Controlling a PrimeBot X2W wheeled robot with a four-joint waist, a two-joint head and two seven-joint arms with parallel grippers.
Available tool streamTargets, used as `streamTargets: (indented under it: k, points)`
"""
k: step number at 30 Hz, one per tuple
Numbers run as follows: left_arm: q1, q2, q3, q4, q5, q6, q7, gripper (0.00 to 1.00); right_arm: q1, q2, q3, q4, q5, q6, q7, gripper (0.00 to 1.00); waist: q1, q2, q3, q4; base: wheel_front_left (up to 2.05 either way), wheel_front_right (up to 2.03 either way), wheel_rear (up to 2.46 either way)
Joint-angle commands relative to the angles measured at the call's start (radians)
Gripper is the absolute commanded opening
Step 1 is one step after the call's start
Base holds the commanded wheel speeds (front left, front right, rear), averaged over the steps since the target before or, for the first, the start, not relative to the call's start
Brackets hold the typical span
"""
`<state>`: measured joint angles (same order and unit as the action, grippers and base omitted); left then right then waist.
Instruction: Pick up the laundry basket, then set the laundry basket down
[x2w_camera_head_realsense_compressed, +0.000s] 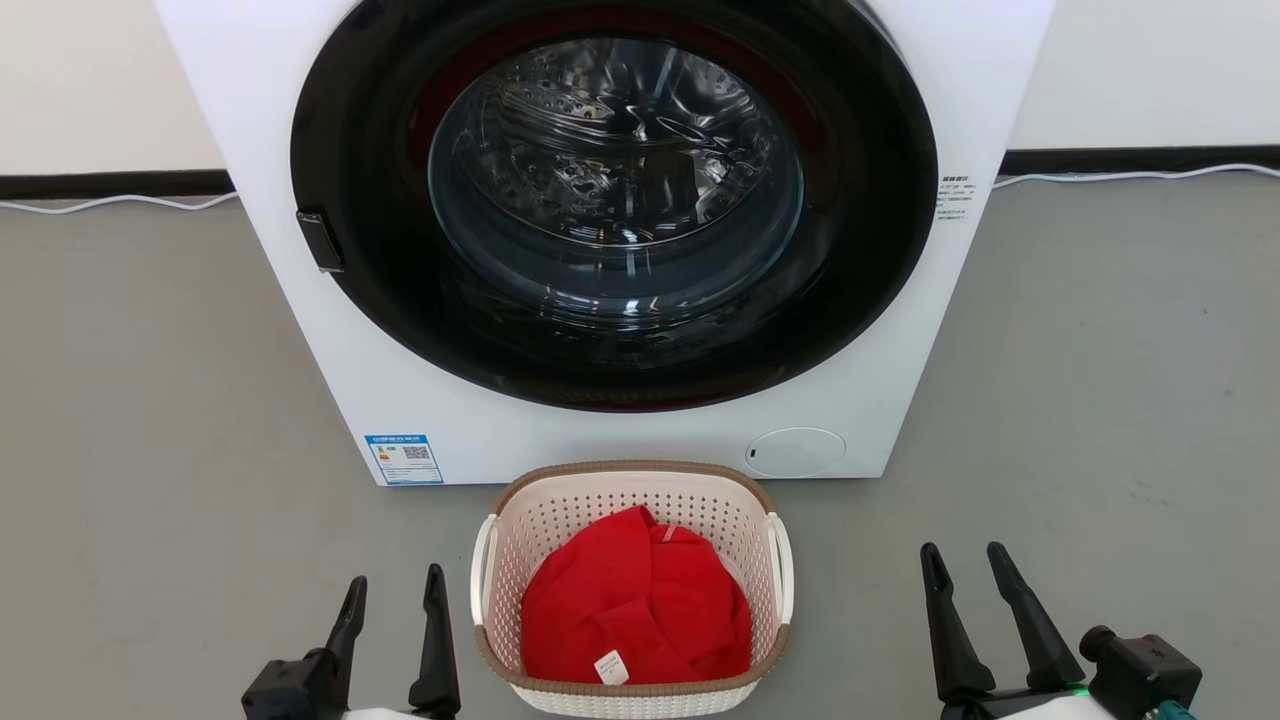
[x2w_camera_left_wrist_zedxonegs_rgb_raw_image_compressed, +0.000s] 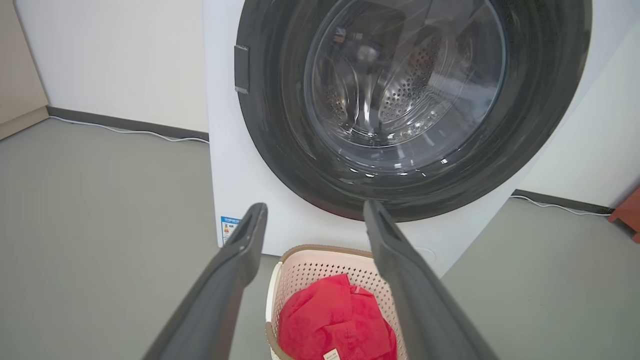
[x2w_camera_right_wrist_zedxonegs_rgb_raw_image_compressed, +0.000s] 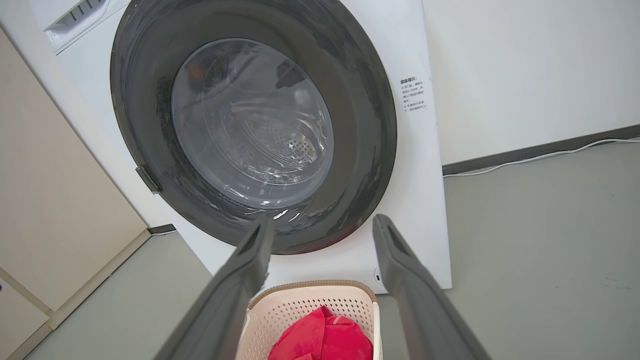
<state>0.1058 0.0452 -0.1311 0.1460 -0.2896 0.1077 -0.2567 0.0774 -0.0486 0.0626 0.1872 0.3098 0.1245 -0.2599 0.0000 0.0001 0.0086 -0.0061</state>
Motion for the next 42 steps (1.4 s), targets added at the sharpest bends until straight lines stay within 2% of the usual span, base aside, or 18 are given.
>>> streamTargets:
  k: [1, 4, 5, 12, 17, 21, 42]
  points:
    - [-0.060, 0.005, 0.031, -0.018, 0.010, -0.008, -0.005, 1.00, -0.049, -0.002, 0.018, -0.016, -0.002, 0.006, -0.002, 1.00, 0.0000, -0.0001, 0.001, 0.000, 0.00, 0.00, 0.00]
    - [-0.062, 0.005, 0.029, -0.012, 0.010, -0.015, -0.005, 1.00, -0.051, -0.002, 0.017, -0.014, -0.002, 0.006, -0.002, 1.00, 0.0000, -0.0001, 0.002, 0.001, 0.00, 0.00, 0.00]
    - [-0.015, 0.000, 0.000, 0.009, 0.000, -0.009, 0.000, 0.00, -0.001, 0.000, -0.002, 0.008, 0.000, 0.000, 0.000, 0.00, 0.0000, -0.0001, 0.002, 0.001, 0.00, 0.00, 0.00]
    - [0.014, -0.009, 0.002, 0.073, -0.027, -0.012, 0.007, 0.00, 0.020, -0.001, 0.003, 0.064, 0.026, -0.001, 0.005, 0.00, 0.0001, -0.0001, 0.002, 0.001, 0.00, 0.00, 0.00]
    - [0.006, -0.007, 0.010, 0.073, -0.082, -0.022, 0.020, 0.00, 0.013, -0.004, 0.000, 0.062, 0.081, -0.001, 0.017, 0.00, 0.0022, -0.0001, -0.001, 0.001, 0.00, 0.00, 0.00]
    - [-0.002, -0.005, 0.016, 0.075, -0.125, -0.029, 0.031, 0.00, 0.005, -0.007, -0.002, 0.063, 0.126, 0.000, 0.027, 0.00, 0.0002, -0.0001, 0.001, 0.001, 0.00, 0.00, 0.00]
    - [-0.042, 0.002, 0.051, 0.081, -0.351, -0.068, 0.088, 0.00, -0.030, -0.016, -0.021, 0.062, 0.354, 0.001, 0.079, 0.00, 0.0000, -0.0001, 0.000, 0.002, 0.00, 0.00, 0.00]
